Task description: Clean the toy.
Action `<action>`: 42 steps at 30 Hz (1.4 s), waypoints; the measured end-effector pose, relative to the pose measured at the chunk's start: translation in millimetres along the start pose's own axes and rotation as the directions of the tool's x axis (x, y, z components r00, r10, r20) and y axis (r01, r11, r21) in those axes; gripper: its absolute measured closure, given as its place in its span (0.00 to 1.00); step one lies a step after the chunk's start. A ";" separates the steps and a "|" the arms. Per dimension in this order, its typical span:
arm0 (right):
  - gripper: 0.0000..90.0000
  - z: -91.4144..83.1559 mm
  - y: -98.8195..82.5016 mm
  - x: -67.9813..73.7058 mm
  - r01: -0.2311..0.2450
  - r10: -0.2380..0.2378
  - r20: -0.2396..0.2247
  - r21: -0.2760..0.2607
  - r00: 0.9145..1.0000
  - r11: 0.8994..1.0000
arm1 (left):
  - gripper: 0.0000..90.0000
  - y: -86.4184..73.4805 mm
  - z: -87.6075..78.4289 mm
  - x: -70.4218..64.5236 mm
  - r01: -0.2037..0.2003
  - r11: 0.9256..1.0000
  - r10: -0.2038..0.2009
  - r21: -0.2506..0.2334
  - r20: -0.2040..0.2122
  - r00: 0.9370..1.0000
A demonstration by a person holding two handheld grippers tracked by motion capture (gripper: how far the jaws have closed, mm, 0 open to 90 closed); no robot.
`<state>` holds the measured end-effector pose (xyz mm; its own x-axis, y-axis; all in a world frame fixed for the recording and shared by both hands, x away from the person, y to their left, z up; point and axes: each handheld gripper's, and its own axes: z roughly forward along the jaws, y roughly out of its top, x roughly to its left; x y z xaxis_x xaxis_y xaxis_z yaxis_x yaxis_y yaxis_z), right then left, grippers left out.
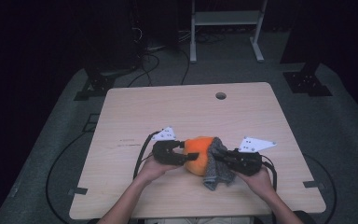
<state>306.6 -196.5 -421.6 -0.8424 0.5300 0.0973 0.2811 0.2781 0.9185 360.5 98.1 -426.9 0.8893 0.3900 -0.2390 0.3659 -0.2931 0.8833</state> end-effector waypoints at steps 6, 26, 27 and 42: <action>0.91 -2.1 -5.3 5.5 0.012 -0.011 -0.020 0.048 1.000 0.999 | 0.47 -0.3 0.3 1.0 0.005 1.000 -0.005 -0.010 0.001 1.000; 0.91 -12.5 32.4 -6.1 -0.014 0.013 -0.019 -0.051 1.000 0.999 | 0.52 3.0 -0.8 -26.9 -0.226 0.974 0.226 -0.016 -0.008 0.974; 0.91 -11.1 33.7 -8.9 -0.018 0.017 -0.020 -0.050 1.000 0.999 | 0.52 3.0 -1.0 -27.5 -0.235 0.972 0.235 -0.010 -0.008 0.972; 0.91 -22.4 17.5 -22.0 -0.071 0.071 -0.006 -0.011 0.997 0.997 | 0.51 -7.0 0.3 -29.2 -0.256 0.966 0.254 0.029 0.064 0.965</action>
<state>319.7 -221.2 -399.1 -0.8229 0.5437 0.1647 0.3355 0.2311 0.9132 332.1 88.5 -426.3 0.9687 0.2462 -0.0321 0.1338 -0.4086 0.9029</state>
